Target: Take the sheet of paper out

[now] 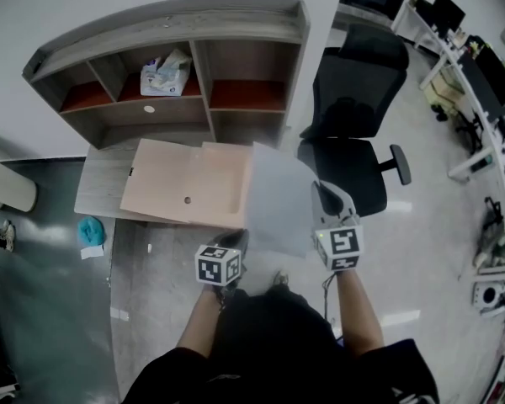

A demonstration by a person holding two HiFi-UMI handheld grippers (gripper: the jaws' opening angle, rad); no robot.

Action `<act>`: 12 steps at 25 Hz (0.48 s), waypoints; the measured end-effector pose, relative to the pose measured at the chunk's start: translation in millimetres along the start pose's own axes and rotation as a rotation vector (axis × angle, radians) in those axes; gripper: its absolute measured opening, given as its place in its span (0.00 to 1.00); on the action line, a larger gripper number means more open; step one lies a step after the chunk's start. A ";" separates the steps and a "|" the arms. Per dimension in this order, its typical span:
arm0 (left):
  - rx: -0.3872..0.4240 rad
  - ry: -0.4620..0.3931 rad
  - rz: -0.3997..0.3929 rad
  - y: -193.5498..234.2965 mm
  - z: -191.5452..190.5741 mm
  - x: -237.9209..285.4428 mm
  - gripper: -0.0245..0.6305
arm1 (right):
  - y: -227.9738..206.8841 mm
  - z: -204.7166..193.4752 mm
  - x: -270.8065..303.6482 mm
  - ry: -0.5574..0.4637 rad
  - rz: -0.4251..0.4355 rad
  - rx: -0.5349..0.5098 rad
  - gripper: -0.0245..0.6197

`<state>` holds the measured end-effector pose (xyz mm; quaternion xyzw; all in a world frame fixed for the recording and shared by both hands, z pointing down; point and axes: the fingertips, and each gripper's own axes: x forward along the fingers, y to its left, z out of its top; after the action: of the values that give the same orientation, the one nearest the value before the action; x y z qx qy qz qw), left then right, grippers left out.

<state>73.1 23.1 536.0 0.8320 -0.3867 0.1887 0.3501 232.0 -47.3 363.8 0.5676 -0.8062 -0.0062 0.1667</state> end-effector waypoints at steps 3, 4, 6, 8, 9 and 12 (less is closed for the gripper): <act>0.009 -0.009 -0.009 -5.0 5.3 0.1 0.11 | -4.0 6.2 -4.3 -0.012 -0.008 -0.002 0.06; 0.012 -0.012 -0.012 -6.5 6.5 0.0 0.11 | -4.7 7.2 -5.2 -0.016 -0.010 -0.003 0.06; 0.015 -0.016 -0.017 -9.3 8.0 0.3 0.11 | -6.1 8.0 -7.0 -0.019 -0.011 -0.003 0.06; 0.015 -0.018 -0.022 -12.2 8.3 1.1 0.11 | -7.9 8.8 -9.6 -0.018 -0.016 -0.002 0.06; 0.013 -0.019 -0.024 -13.4 8.2 1.4 0.11 | -8.6 8.5 -10.7 -0.016 -0.019 -0.002 0.06; 0.012 -0.020 -0.027 -15.6 8.7 1.1 0.11 | -9.8 5.3 -11.6 -0.007 -0.020 0.005 0.06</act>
<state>86.3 23.2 523.9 0.8411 -0.3777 0.1776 0.3439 243.0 -41.1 353.8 0.5762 -0.8010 -0.0077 0.1622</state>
